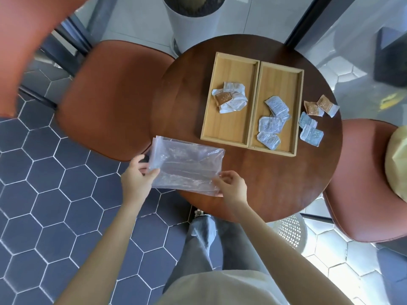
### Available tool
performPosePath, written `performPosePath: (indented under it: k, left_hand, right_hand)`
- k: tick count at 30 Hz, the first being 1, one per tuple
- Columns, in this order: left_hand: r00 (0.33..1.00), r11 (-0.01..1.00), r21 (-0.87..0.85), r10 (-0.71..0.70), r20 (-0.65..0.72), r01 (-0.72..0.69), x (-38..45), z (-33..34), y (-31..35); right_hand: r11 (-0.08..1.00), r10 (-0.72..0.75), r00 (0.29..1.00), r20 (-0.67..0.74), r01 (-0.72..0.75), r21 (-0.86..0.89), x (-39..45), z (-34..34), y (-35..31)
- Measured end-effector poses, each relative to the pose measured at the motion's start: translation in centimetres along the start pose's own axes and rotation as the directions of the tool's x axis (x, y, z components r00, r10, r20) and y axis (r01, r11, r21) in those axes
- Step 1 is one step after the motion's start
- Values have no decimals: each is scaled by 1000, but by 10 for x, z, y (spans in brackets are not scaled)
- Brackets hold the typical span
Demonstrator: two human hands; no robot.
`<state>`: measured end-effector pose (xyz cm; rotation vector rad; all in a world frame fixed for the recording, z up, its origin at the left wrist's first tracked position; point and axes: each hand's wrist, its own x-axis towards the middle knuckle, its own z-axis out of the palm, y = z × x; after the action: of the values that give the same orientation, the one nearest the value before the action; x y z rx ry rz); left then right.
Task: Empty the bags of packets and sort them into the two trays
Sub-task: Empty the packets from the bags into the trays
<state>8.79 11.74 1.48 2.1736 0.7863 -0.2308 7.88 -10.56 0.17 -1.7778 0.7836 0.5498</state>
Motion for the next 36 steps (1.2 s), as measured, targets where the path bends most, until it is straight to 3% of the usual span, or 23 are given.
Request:
performPosePath:
  k: [2, 3, 5, 7, 9, 13, 20, 22, 24, 26, 28, 30, 32, 33, 36]
  left_hand:
    - [966, 951, 239, 231, -117, -198, -2, 8, 6]
    - [918, 887, 335, 376, -128, -317, -3, 13, 11]
    - [785, 714, 427, 620, -18, -554, -9, 30, 22]
    - [654, 544, 413, 732, 191, -730, -14, 53, 34]
    - [585, 451, 386, 715, 383, -804, -15, 76, 41]
    - [565, 380, 419, 594, 572, -825, 0, 106, 32]
    - [567, 323, 476, 591, 574, -818, 16, 123, 15]
    - [561, 315, 477, 606, 564, -820, 17, 125, 14]
    - [563, 320, 475, 606, 562, -820, 17, 125, 13]
    - [565, 328, 470, 601, 566, -820, 17, 126, 11]
    - [560, 321, 469, 598, 574, -823, 17, 126, 11]
    - [557, 310, 474, 593, 581, -824, 17, 125, 11]
    - [555, 308, 470, 582, 594, -827, 16, 124, 12]
    - [554, 308, 468, 576, 601, -828, 16, 123, 13]
    - [569, 308, 483, 545, 616, -819, 11, 120, 23]
  right_hand:
    - [999, -10, 1000, 9, 11, -42, 3, 2, 1]
    - [999, -12, 1000, 29, 13, -51, 4, 3, 1]
    - [998, -8, 997, 75, 12, -53, 4, 4, 2]
    - [998, -9, 996, 88, 13, -54, 2, 6, 5]
    - [997, -22, 998, 57, 26, -77, 2, 7, 9]
    - [1000, -24, 1000, 10, 24, -8, 0, 9, 17]
    - [990, 11, 997, -76, 0, 139, -10, 11, 33]
    - [994, -37, 997, -67, 44, 95, -12, 9, 36]
    - [991, -128, 991, -31, 126, -54, -14, 7, 39]
    - [906, -296, 955, -9, 278, -319, -16, 4, 43]
    - [680, -558, 829, -27, 439, -588, -17, 3, 47]
    - [439, -717, 694, 63, 520, -733, -19, 0, 50]
    - [234, -733, 634, 247, 576, -783, -19, -3, 55]
    - [179, -701, 639, 317, 588, -789, -19, -5, 56]
    - [192, -619, 683, 388, 610, -769, -20, -12, 52]
